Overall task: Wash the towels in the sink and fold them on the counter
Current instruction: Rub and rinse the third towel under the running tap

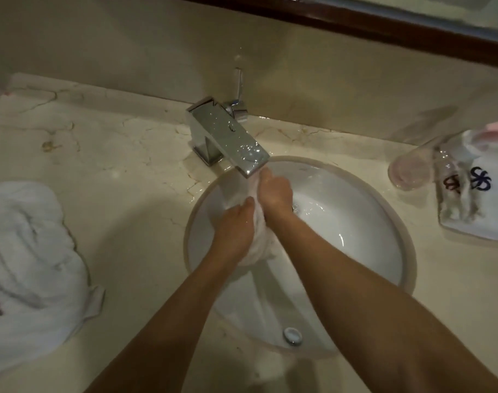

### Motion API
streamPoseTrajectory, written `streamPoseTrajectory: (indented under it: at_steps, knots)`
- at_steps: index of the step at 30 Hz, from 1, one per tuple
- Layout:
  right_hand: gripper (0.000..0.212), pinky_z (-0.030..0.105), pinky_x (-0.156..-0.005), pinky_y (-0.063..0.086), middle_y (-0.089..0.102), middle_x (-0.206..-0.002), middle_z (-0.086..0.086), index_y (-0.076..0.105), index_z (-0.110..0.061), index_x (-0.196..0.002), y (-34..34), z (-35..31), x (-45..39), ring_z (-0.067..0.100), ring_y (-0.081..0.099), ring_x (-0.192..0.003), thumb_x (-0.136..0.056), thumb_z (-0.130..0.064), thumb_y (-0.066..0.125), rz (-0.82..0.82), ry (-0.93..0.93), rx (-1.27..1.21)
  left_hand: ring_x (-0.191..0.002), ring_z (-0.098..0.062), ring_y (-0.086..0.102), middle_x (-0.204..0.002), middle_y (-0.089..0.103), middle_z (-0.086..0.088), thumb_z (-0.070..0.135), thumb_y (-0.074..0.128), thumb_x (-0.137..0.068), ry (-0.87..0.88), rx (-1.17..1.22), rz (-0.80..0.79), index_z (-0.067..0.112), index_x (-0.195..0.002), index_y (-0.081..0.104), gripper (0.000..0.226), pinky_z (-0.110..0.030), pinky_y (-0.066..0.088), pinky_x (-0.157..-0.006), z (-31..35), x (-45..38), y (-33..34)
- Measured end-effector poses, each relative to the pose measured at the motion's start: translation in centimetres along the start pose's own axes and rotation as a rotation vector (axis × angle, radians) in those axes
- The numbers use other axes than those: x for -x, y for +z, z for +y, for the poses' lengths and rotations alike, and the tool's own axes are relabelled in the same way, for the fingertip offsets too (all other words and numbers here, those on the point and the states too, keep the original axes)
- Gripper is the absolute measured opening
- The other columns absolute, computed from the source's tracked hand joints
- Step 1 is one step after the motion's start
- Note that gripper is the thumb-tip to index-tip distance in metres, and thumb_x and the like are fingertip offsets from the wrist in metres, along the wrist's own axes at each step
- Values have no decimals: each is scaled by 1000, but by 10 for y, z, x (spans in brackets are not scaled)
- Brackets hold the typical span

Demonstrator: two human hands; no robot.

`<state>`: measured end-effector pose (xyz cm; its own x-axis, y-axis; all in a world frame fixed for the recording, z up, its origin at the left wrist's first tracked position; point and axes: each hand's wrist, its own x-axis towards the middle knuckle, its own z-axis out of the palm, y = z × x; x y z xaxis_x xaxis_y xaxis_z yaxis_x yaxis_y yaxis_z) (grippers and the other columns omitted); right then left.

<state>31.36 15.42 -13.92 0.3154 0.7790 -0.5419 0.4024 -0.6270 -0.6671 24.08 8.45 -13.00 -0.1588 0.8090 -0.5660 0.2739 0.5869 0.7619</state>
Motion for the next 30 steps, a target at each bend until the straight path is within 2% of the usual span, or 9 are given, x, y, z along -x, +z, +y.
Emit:
streamPoseTrajectory:
  at_steps: [4,8,12,14,16,20,25,28,30]
  knots:
    - [53,36,-79,48,68,-78,11,64,-11,-72,-6,11,51,28,65,-81,-103,-48,43,-201,-43,-75,-106,-26,67,-111,71,-11,58,44,-98,-279,551,41,8,-115,68,58,-43,48,-102,-8,-12,-14]
    - [37,42,-94,53,76,-102,12,73,-5,-103,-27,65,80,26,72,-95,-103,-30,45,-209,170,-531,-106,-30,66,-111,69,-19,25,49,-102,-462,946,-95,-1,-113,64,32,-42,52,-95,-27,0,-20]
    - [24,42,-102,51,62,-118,25,65,14,-105,-58,103,92,26,61,-101,-91,4,48,-313,403,-984,-66,-22,68,-63,70,-5,17,40,-101,-502,1000,-157,9,-90,56,22,-30,57,-61,-42,31,-33]
    - [31,39,-101,50,60,-118,22,64,11,-106,-74,103,102,26,61,-116,-81,-8,68,-420,442,-1090,-73,-25,65,-62,66,-6,15,49,-92,-484,1031,-249,9,-79,59,18,-32,55,-71,-37,53,-34]
    - [58,45,-116,34,52,-143,20,57,4,-134,-83,100,110,34,46,-138,-88,-31,64,-530,466,-1071,-71,-22,68,-66,64,-9,15,52,-89,-431,1038,-321,9,-63,68,31,-29,58,-70,-32,68,-35]
    - [52,43,-102,47,57,-137,24,61,3,-132,-86,74,110,38,57,-126,-88,-24,66,-559,309,-892,-118,-33,62,-119,68,-20,38,54,-94,-379,1016,-492,6,-112,74,41,-45,42,-109,-20,71,-39]
    - [44,47,-95,40,56,-121,29,60,7,-119,-107,52,100,41,55,-111,-81,-13,50,-665,163,-1070,-88,-36,63,-91,68,-26,36,66,-58,-158,609,-129,10,-78,72,34,-48,50,-79,-20,55,-51]
    - [52,45,-101,44,52,-132,27,49,0,-136,-105,50,89,39,53,-120,-95,-32,50,-651,266,-1104,-100,-34,65,-113,68,-22,33,48,-91,-367,993,-236,6,-103,74,41,-42,49,-90,-18,38,-50]
    - [47,42,-98,48,68,-117,21,66,-1,-118,-90,52,86,33,65,-108,-101,-41,47,-654,323,-983,-100,-32,67,-117,68,-23,47,42,-100,-453,930,-246,0,-122,65,57,-41,50,-91,-15,25,-40]
